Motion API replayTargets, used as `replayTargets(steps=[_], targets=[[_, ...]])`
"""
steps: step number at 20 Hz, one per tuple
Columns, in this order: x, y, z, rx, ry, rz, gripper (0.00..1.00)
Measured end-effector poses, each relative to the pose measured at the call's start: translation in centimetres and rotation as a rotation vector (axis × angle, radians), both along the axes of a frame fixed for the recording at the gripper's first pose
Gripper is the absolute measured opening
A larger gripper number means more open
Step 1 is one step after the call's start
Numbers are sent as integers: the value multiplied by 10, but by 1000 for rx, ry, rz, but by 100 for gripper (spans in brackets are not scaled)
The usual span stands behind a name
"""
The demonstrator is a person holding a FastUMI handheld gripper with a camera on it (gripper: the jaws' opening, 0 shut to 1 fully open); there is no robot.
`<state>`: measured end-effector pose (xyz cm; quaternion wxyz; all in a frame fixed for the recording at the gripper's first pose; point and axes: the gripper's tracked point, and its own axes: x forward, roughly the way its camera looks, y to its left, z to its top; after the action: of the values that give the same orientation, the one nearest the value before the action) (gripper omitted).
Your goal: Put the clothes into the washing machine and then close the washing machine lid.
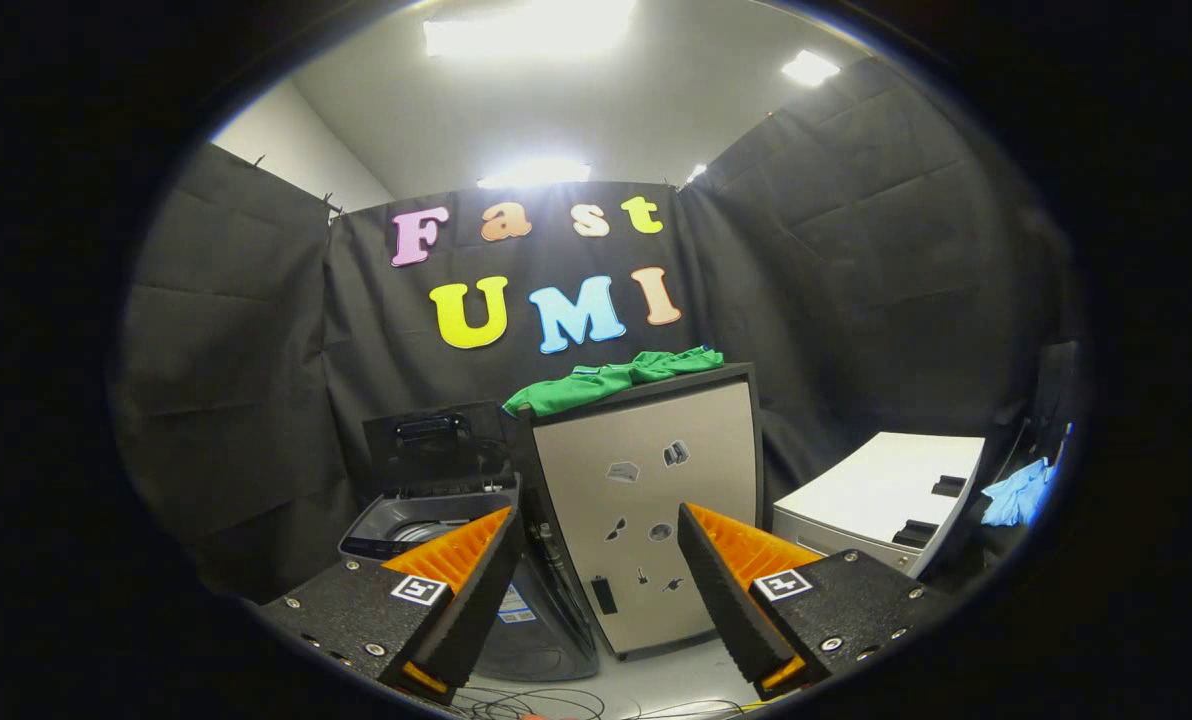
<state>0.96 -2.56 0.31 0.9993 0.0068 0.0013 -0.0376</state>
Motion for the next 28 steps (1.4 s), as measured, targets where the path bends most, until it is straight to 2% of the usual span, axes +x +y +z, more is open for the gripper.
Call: replayTargets(steps=[7,15,19,23,28], targets=[[0,-12,4,-10,11,-40,96],[3,-26,23,-16,2,-120,96],[17,-32,38,-36,9,-156,96],[53,-41,70,-24,-1,-193,96],[136,-58,119,-34,4,-199,96]])
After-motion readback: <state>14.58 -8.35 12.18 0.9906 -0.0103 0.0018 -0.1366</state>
